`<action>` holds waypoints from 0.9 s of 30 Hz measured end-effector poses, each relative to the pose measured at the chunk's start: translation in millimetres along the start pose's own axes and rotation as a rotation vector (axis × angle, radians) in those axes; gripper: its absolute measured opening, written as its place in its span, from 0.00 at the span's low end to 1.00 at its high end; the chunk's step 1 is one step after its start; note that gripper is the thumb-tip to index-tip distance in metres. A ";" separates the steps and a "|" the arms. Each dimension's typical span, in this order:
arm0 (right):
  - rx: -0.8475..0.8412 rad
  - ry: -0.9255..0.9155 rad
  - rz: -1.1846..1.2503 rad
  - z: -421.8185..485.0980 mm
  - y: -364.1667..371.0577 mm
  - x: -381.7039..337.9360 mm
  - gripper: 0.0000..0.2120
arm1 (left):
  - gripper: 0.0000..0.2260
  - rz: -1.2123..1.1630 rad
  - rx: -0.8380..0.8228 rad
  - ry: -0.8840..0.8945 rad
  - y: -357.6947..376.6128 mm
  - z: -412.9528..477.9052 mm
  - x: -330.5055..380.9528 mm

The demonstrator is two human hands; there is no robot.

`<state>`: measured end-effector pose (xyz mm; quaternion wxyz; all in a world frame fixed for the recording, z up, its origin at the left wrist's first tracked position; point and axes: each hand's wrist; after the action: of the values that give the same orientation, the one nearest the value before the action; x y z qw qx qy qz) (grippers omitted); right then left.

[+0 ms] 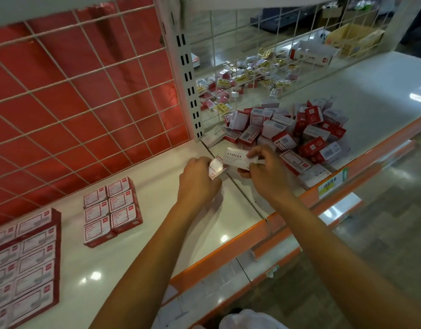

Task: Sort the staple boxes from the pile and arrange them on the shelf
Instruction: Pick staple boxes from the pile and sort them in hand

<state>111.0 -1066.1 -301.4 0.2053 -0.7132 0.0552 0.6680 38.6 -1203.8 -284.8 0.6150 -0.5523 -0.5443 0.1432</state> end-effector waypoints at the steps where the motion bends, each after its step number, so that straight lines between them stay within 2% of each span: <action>1: -0.031 -0.002 -0.001 -0.2 4.0 -1.2 0.16 | 0.18 0.000 0.012 0.002 -2.9 -4.4 -5.0; 7: -0.205 -0.027 0.052 -2.6 31.0 -9.4 0.15 | 0.21 -0.048 0.088 -0.020 -16.0 -28.6 -33.0; 13: -0.421 -0.003 0.078 -4.6 64.9 -22.2 0.25 | 0.19 -0.088 0.151 -0.078 -33.1 -56.9 -60.8; 20: -0.529 -0.016 0.105 -9.9 99.8 -36.9 0.25 | 0.17 -0.085 0.183 -0.149 -60.2 -91.0 -91.9; 27: -0.615 -0.010 0.105 -23.4 137.8 -54.3 0.22 | 0.22 -0.166 0.203 -0.188 -81.3 -121.7 -132.1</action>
<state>78.6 -1210.7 -278.1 -0.0547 -0.7348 -0.1135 0.6665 56.3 -1398.7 -259.7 0.6237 -0.4246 -0.6260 0.1972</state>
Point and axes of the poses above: each hand's wrist, its own z-axis towards the middle knuckle, its own y-axis out of the palm, x = y × z, and after that the axes turned 13 degrees about -x, right-handed
